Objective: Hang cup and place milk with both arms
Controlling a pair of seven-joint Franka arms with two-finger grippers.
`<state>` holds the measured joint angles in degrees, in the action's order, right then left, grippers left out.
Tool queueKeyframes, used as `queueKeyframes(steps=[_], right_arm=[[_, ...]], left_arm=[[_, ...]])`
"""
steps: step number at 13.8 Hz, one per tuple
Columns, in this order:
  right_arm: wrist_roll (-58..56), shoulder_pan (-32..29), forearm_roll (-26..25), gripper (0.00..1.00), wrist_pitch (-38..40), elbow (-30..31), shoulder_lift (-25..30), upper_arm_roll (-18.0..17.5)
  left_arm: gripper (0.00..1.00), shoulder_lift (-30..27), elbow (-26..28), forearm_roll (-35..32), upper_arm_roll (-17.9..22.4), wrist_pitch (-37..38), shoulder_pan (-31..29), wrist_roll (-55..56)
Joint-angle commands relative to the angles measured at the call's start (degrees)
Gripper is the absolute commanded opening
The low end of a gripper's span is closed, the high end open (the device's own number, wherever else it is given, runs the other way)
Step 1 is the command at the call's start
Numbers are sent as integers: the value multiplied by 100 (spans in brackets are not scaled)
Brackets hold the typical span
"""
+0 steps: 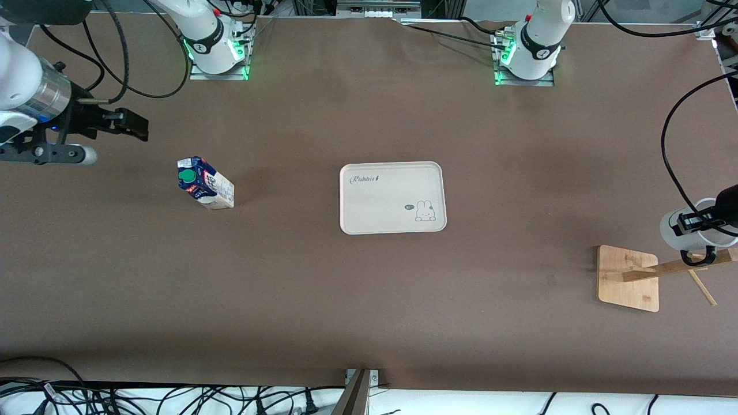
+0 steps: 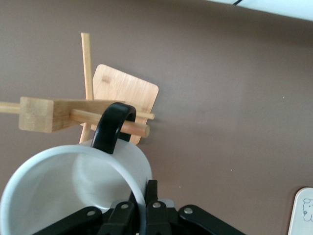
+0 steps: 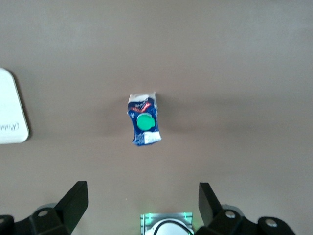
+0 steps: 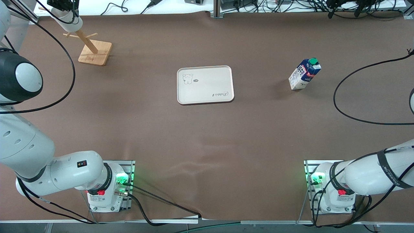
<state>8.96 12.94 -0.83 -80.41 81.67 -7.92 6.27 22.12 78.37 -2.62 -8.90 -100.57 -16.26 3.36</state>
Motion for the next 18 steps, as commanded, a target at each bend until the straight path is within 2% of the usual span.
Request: queueKeyframes(steps=[1, 4, 7, 8, 13, 14, 16, 17, 18], right_arm=[[-52, -773, 57, 100, -63, -186, -87, -510], [-8, -1047, 48, 100, -80, -195, -78, -828], [-17, -1564, 39, 100, -212, -204, -78, -1320], [-17, -1627, 39, 100, -212, -204, -78, -1382], [27, -1628, 4, 100, -221, -291, -87, -1313], [19, -1636, -5, 100, -230, -335, -113, -1313], [10, -1628, -22, 100, -151, -467, -236, -1286], [-8, -1636, -40, 100, -98, -468, -254, -1269], [1, -1636, -49, 100, 111, -468, -263, -1269]], left_arm=[[100, -50, 30, 139, -41, 283, -71, -178], [100, -128, -49, 95, -146, 651, -1, -160], [100, -514, -41, 77, -559, 1379, 52, -221], [100, -559, -41, 77, -603, 1582, 52, -265], [100, -612, -41, 112, -586, 1558, 26, -441], [100, -743, 64, 130, -499, 1445, 148, -511], [100, -1242, 659, 330, 629, 1007, 1067, -529], [100, -1593, 1176, 654, 992, 708, 1385, -520], [100, -2023, 1686, 675, 1257, 227, 1632, -520]])
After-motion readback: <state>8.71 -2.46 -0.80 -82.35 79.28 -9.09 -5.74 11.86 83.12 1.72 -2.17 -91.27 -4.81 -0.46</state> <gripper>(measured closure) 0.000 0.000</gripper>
